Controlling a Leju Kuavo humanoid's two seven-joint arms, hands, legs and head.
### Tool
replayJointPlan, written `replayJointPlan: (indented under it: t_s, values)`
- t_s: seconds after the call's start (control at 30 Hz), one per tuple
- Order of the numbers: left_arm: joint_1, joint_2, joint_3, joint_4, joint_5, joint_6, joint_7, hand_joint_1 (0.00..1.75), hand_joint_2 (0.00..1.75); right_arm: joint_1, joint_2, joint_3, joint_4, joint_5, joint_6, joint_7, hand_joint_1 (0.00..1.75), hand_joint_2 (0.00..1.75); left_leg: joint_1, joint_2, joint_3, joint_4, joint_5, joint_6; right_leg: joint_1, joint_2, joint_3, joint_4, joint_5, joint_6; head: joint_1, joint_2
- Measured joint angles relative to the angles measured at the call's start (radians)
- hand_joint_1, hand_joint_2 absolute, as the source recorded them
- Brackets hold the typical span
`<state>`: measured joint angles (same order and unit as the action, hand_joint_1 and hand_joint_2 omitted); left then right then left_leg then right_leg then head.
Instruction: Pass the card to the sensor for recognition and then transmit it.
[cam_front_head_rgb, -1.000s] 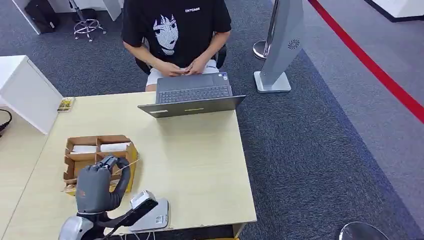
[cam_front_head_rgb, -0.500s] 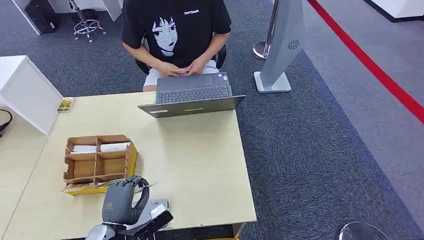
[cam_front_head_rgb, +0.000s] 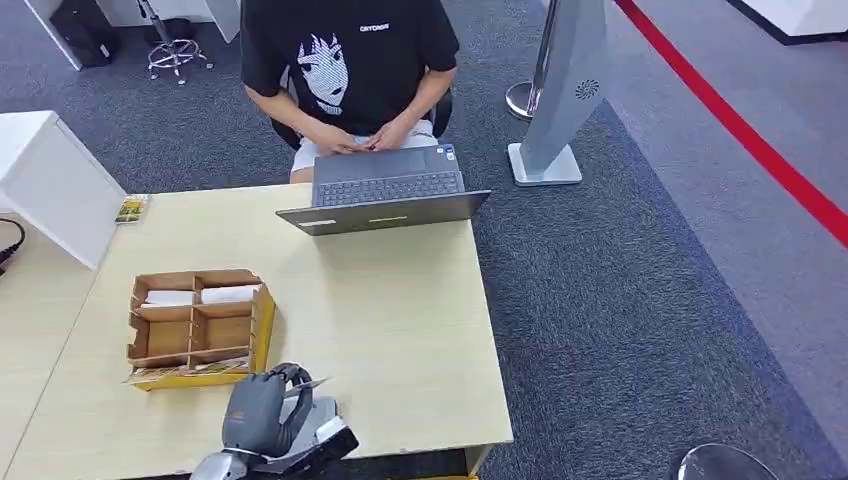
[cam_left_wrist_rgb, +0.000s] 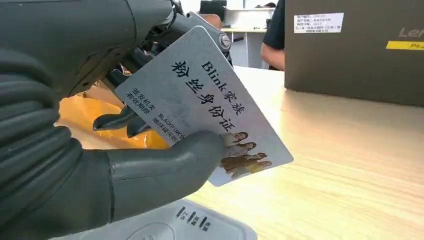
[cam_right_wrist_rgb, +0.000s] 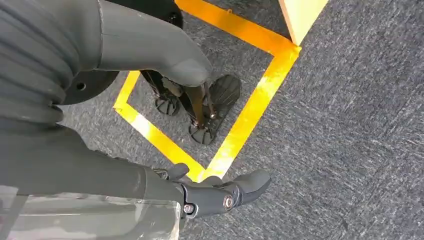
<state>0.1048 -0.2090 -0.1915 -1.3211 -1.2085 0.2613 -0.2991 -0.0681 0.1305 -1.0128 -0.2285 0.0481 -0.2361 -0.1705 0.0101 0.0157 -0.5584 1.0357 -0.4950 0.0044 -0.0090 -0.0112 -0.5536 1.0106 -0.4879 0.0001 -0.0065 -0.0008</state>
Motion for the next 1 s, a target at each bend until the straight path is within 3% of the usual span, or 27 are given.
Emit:
replayJointPlan:
  t_s: [0.2,0.4,1.0]
  values:
    - [-0.002,0.0,0.0,0.01,0.0,0.0,0.0,1.75,1.75,0.0,0.001,0.001,0.0,0.003,-0.005,0.0,0.0,1.75,0.0,0.0,0.0,0.0,0.0,0.0,0.0,0.0,0.0,0.0,0.0,0.0,0.0,0.0]
    - [-0.002,0.0,0.0,0.011,-0.003,0.0,0.018,1.75,1.75,0.0,0.001,0.011,0.0,0.048,-0.074,0.003,0.0,1.75,0.0,0.0,0.0,0.0,0.0,0.0,0.0,0.0,0.0,0.0,0.0,0.0,0.0,0.0]
    - [-0.01,-0.007,-0.002,0.045,-0.003,-0.003,0.016,1.75,1.75,-0.001,0.001,0.034,0.0,0.096,-0.092,0.025,0.0,1.75,0.0,0.0,0.0,0.0,0.0,0.0,0.0,0.0,0.0,0.0,0.0,0.0,0.0,0.0]
